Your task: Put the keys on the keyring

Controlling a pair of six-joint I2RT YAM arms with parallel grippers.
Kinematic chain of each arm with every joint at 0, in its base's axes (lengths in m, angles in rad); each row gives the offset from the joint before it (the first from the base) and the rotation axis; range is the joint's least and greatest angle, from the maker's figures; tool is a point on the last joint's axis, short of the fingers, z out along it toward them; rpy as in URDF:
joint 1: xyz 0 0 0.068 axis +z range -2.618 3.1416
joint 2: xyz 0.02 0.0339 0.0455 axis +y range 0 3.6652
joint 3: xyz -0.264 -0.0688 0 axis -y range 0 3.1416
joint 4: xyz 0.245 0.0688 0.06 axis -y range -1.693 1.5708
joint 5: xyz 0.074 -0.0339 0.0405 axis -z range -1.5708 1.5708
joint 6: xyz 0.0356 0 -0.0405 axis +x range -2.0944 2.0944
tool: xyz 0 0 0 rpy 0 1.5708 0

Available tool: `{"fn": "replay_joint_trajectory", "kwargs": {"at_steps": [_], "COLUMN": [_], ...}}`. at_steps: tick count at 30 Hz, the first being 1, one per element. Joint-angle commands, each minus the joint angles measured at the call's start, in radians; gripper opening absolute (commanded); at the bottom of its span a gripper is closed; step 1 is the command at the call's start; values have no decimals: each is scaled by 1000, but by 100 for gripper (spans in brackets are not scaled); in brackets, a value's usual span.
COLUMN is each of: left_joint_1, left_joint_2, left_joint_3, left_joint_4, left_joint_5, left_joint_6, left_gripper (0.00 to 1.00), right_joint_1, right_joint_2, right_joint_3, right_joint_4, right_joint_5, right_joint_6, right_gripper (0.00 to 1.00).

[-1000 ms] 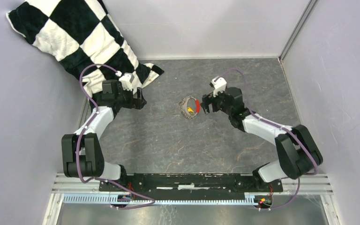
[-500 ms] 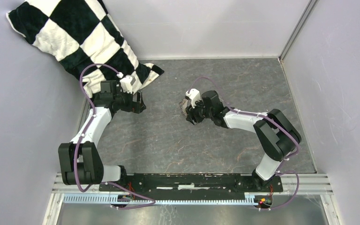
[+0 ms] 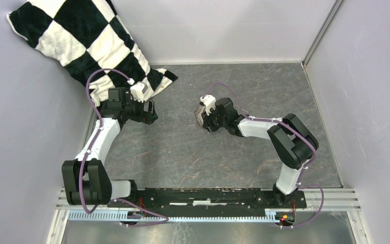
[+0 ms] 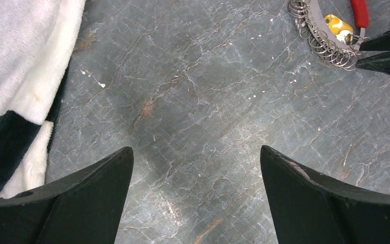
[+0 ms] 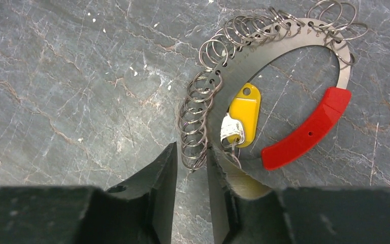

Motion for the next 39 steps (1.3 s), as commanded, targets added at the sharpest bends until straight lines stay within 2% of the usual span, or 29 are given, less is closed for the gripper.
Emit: {"fn": "replay_joint_trajectory", "kwargs": {"at_steps": [1, 13, 16, 19, 22, 28, 33, 36, 39], "left_joint_1": [-5, -5, -5, -5, -38, -42, -46, -51, -85], "left_joint_2": [-35, -65, -68, -77, -84, -119, -181, -218, -227], "left_joint_3": [-3, -21, -23, -24, 7, 101, 171, 209, 233], "left_joint_4": [1, 1, 1, -6, -50, -198, -380, -393, -392], "left_joint_5": [2, 1, 1, 5, 24, 175, 341, 435, 477], "left_joint_6": [64, 86, 88, 94, 117, 189, 398, 488, 498], "left_gripper": [99, 97, 97, 95, 95, 88, 88, 89, 91], "right_joint_1": [3, 7, 7, 8, 9, 33, 73, 98, 121], "right_joint_2": [21, -3, -4, -12, -54, -206, -318, -375, -439], "right_joint_3": [45, 6, 8, 16, 31, 71, 77, 66, 35], "right_joint_4": [5, -9, -6, -13, -30, -103, -180, -226, -222], "right_joint_5": [24, 116, 117, 120, 106, -7, -84, -134, -175], "right_joint_6": [29, 24, 24, 15, -6, -95, -199, -266, -323], "right_gripper": [32, 26, 15, 1, 1, 0, 0, 0, 1]}}
